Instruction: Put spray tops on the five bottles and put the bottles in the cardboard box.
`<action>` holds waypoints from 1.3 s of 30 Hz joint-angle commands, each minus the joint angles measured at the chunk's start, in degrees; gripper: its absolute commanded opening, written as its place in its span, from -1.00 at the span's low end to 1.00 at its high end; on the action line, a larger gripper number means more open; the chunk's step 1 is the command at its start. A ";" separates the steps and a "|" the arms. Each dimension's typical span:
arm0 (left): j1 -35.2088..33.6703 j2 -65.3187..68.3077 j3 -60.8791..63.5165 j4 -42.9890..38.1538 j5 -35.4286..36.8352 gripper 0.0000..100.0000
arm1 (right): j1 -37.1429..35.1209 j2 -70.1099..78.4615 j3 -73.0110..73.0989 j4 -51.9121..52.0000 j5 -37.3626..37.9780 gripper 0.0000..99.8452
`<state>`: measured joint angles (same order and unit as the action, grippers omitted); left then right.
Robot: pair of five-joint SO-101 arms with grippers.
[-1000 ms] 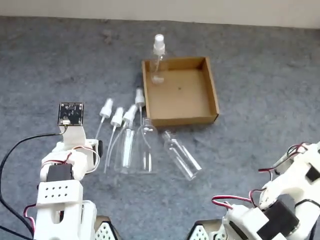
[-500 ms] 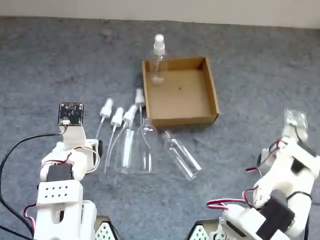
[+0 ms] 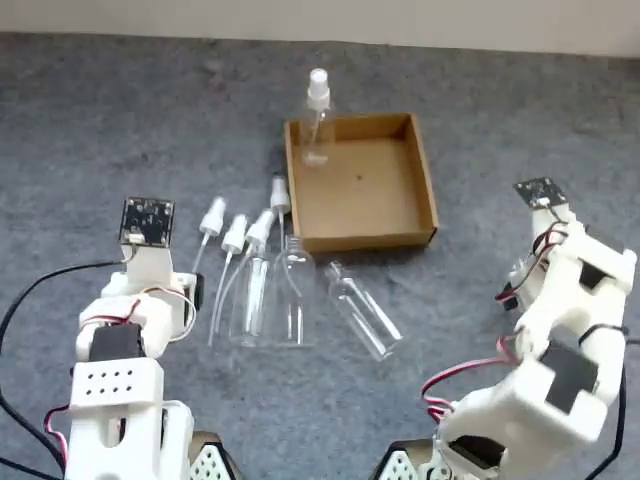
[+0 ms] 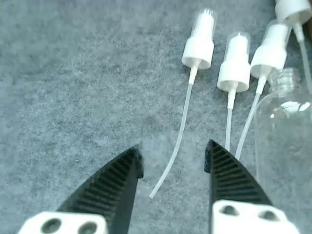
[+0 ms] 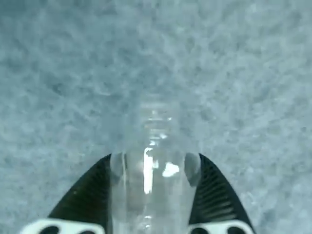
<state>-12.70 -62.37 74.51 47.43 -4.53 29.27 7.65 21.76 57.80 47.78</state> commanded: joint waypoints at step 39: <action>6.37 89.98 -88.13 28.04 -5.63 -1.00 | 5.32 1.27 -5.32 4.53 -2.02 -0.59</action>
<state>-5.14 31.16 -9.36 70.29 -9.80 33.76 9.76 19.38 61.76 46.29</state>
